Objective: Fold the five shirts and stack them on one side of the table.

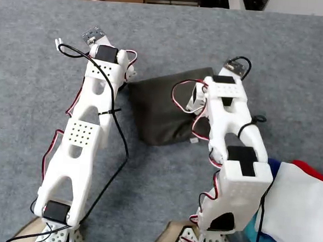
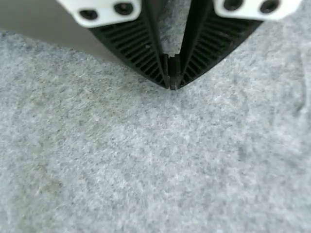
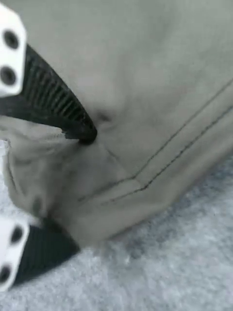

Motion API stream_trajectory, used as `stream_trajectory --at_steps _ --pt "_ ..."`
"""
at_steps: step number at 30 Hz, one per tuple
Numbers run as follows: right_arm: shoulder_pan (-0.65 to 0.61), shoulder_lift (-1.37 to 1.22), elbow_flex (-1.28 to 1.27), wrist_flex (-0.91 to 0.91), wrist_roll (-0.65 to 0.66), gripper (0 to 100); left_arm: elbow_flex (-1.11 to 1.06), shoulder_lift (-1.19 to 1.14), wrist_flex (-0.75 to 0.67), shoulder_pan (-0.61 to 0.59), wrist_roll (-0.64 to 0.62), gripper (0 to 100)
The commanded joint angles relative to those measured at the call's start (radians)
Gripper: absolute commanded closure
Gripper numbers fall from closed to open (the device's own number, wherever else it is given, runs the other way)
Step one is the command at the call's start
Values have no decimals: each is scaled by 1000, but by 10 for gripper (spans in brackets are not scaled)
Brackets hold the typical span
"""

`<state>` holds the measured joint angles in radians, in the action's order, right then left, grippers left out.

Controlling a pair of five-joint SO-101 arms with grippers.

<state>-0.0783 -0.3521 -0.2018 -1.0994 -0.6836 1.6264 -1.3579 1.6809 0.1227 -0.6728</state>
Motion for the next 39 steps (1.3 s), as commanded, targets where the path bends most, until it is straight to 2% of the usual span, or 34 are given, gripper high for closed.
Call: stream_trajectory --at_steps 1,12,17,24,28,33,39 --pt "-12 -4 45 21 -3 964 11 13 -11 0 0 978" --pt "10 -4 87 -49 44 995 11 13 -11 0 2 978" --pt "65 -4 206 -163 52 995 12 18 2 -9 0 979" --pt "101 -4 417 -396 140 995 46 19 6 -40 -3 947" --pt "171 -4 539 -525 184 995 48 16 -25 -107 -5 876" --pt "291 -2 648 -677 252 995 48 15 -48 -169 -6 875" --pt "472 128 654 -687 364 995 48 13 -48 -166 -6 875"
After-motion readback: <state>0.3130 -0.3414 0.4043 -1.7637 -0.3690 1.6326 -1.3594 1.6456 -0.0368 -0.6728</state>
